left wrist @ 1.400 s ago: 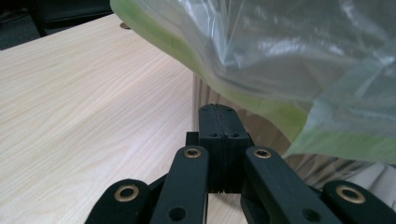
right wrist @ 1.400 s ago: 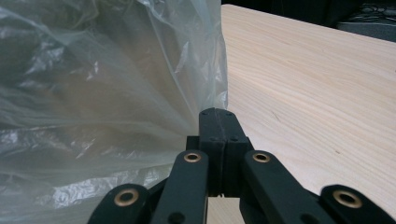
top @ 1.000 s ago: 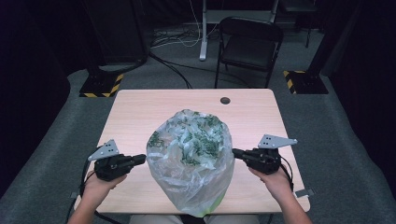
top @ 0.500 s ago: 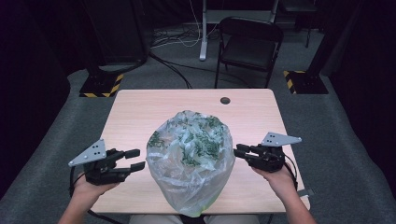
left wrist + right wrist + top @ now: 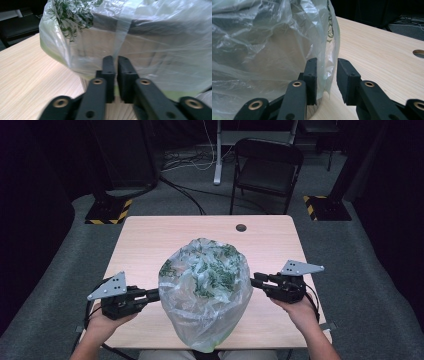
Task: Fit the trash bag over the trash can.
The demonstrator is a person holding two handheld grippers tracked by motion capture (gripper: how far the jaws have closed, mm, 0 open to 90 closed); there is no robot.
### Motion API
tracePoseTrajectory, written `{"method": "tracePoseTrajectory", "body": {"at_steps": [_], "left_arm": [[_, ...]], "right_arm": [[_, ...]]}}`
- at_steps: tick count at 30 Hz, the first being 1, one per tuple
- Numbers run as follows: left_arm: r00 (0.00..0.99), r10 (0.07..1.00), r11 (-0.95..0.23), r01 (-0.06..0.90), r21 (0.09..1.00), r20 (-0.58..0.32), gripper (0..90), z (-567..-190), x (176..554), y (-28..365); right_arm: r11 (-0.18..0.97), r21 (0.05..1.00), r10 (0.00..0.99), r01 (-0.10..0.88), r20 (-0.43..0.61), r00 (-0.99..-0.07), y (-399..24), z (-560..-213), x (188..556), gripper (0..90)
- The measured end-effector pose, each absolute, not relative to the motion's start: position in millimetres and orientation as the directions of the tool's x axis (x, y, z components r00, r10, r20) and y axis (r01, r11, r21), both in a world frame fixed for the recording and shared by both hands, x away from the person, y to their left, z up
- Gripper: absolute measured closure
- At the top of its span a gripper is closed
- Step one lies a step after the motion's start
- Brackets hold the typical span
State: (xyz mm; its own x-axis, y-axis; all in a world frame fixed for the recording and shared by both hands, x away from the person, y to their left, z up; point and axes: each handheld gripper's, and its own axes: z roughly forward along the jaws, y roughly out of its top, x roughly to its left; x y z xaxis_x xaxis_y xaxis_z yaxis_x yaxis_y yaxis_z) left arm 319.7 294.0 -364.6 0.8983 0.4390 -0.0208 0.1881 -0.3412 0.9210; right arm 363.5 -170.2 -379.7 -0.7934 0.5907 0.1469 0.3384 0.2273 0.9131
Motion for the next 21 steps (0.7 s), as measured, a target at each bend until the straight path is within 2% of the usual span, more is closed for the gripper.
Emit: {"method": "tracePoseTrajectory", "body": {"at_steps": [2, 18, 21], "left_arm": [[0.895, 0.445, -0.352, 0.188, 0.917, -0.012, 89.7, -366.2, 319.9, 293.2], [0.866, 0.497, -0.339, 0.26, 0.904, -0.063, 89.6, -386.7, 324.0, 309.7], [0.86, 0.504, -0.301, 0.255, 0.919, -0.073, 76.6, -377.9, 322.8, 314.2]], "right_arm": [[0.224, 0.917, 0.594, 0.331, 0.141, -0.792, -171.7, -377.2, 363.4, 69.6], [0.197, 0.945, 0.585, 0.263, 0.102, -0.805, -172.5, -350.9, 355.1, 67.0], [0.2, 0.947, 0.58, 0.25, 0.092, -0.809, -172.0, -345.3, 353.9, 65.4]]}}
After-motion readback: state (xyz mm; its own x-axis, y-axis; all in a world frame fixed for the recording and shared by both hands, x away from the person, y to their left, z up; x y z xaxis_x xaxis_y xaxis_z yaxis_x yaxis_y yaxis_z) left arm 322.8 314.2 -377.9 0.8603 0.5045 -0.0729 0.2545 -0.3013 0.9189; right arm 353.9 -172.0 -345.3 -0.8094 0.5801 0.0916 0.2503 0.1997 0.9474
